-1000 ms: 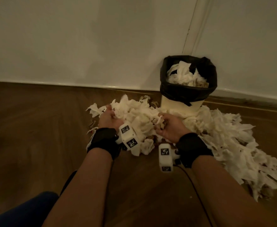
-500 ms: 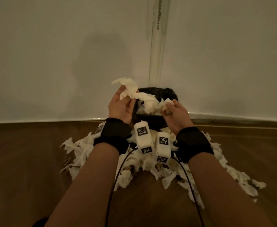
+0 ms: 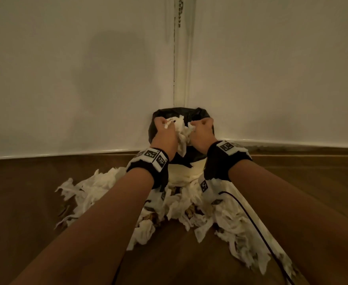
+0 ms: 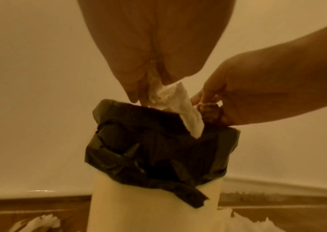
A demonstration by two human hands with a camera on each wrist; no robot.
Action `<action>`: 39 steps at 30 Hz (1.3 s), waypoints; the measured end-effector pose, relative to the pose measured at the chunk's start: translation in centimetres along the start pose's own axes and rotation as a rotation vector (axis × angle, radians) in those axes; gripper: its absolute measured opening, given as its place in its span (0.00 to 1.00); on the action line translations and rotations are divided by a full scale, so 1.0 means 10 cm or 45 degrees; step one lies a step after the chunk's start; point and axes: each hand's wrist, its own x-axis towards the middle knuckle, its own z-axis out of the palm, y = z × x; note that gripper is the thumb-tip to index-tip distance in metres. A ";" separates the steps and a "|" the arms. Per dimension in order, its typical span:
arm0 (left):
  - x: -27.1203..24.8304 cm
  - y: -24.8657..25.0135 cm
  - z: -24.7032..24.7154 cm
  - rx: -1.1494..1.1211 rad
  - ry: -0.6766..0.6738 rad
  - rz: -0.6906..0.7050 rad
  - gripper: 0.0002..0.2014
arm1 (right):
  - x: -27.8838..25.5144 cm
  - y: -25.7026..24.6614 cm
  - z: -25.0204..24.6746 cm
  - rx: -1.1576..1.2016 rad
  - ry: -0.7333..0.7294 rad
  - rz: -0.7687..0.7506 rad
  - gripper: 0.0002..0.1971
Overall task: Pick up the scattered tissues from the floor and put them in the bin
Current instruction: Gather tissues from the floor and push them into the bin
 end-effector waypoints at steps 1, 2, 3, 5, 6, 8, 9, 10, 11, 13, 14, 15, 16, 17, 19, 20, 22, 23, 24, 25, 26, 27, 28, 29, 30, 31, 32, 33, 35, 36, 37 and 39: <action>-0.01 -0.02 0.02 0.116 -0.063 0.025 0.18 | -0.02 0.03 0.04 -0.067 -0.037 -0.024 0.21; -0.02 -0.02 0.06 0.224 -0.113 0.084 0.15 | -0.03 0.05 0.07 -0.157 -0.093 -0.057 0.22; -0.04 -0.04 0.09 0.358 -0.161 0.159 0.15 | -0.05 0.06 0.10 -0.279 -0.156 -0.098 0.23; -0.09 -0.07 0.13 0.444 -0.193 0.232 0.19 | -0.09 0.09 0.13 -0.494 -0.245 -0.201 0.26; -0.11 -0.09 0.15 0.438 -0.175 0.253 0.20 | -0.10 0.10 0.14 -0.547 -0.263 -0.248 0.28; -0.13 -0.13 0.18 0.397 -0.120 0.286 0.19 | -0.12 0.12 0.13 -0.556 -0.265 -0.296 0.29; -0.14 -0.13 0.17 0.401 -0.113 0.288 0.18 | -0.12 0.13 0.12 -0.546 -0.255 -0.312 0.28; -0.14 -0.14 0.17 0.422 -0.122 0.276 0.17 | -0.11 0.14 0.11 -0.544 -0.255 -0.327 0.26; -0.13 -0.13 0.15 0.464 -0.156 0.267 0.17 | -0.12 0.16 0.10 -0.559 -0.271 -0.344 0.25; -0.08 -0.10 0.12 0.604 -0.297 0.284 0.17 | -0.12 0.17 0.09 -0.649 -0.305 -0.381 0.22; -0.03 -0.07 0.10 0.636 -0.392 0.286 0.17 | -0.11 0.19 0.08 -0.700 -0.298 -0.393 0.21; 0.03 -0.06 0.09 0.664 -0.491 0.281 0.17 | -0.12 0.20 0.07 -0.714 -0.272 -0.384 0.20; 0.09 -0.05 0.08 0.691 -0.545 0.258 0.17 | -0.12 0.20 0.07 -0.711 -0.246 -0.368 0.20; 0.14 -0.04 0.08 0.736 -0.576 0.236 0.17 | -0.12 0.20 0.08 -0.723 -0.223 -0.362 0.20; 0.21 -0.04 0.11 0.781 -0.606 0.213 0.19 | -0.12 0.17 0.10 -0.818 -0.203 -0.359 0.19; 0.24 -0.03 0.15 0.788 -0.586 0.192 0.20 | -0.11 0.15 0.11 -0.866 -0.201 -0.356 0.20; 0.26 -0.04 0.16 0.813 -0.571 0.090 0.21 | -0.09 0.10 0.12 -0.930 -0.239 -0.296 0.21; 0.26 -0.04 0.15 0.846 -0.598 0.027 0.22 | -0.08 0.07 0.12 -0.957 -0.273 -0.265 0.21; 0.28 -0.06 0.15 0.858 -0.617 -0.010 0.24 | -0.07 0.05 0.13 -0.989 -0.303 -0.244 0.21; 0.30 -0.10 0.17 0.826 -0.629 0.012 0.24 | -0.07 0.03 0.13 -1.030 -0.315 -0.239 0.21; 0.32 -0.13 0.18 0.783 -0.626 0.072 0.24 | -0.08 0.02 0.14 -1.073 -0.312 -0.255 0.21; 0.31 -0.16 0.17 0.740 -0.611 0.098 0.25 | -0.09 0.00 0.14 -1.103 -0.298 -0.272 0.21; 0.29 -0.18 0.16 0.686 -0.580 0.081 0.25 | -0.10 -0.01 0.14 -1.115 -0.282 -0.281 0.21; 0.27 -0.22 0.15 0.661 -0.531 0.090 0.26 | -0.11 -0.02 0.15 -1.115 -0.277 -0.275 0.20; 0.28 -0.21 0.16 0.668 -0.470 0.133 0.26 | -0.11 -0.03 0.16 -1.102 -0.278 -0.251 0.20; 0.27 -0.22 0.16 0.692 -0.418 0.178 0.25 | -0.12 -0.04 0.17 -1.064 -0.271 -0.215 0.18; 0.27 -0.24 0.17 0.718 -0.390 0.205 0.24 | -0.12 -0.05 0.18 -1.017 -0.259 -0.183 0.18; 0.26 -0.25 0.17 0.735 -0.378 0.214 0.24 | -0.13 -0.06 0.18 -0.981 -0.247 -0.163 0.18; 0.28 -0.27 0.16 0.766 -0.367 0.215 0.25 | -0.15 -0.06 0.19 -0.972 -0.242 -0.187 0.20; 0.29 -0.28 0.17 0.782 -0.379 0.209 0.25 | -0.16 -0.06 0.19 -0.996 -0.260 -0.206 0.21; 0.30 -0.28 0.18 0.812 -0.406 0.201 0.26 | -0.17 -0.06 0.19 -1.019 -0.287 -0.206 0.22; 0.32 -0.29 0.20 0.860 -0.438 0.184 0.27 | -0.15 -0.06 0.18 -1.015 -0.341 -0.125 0.24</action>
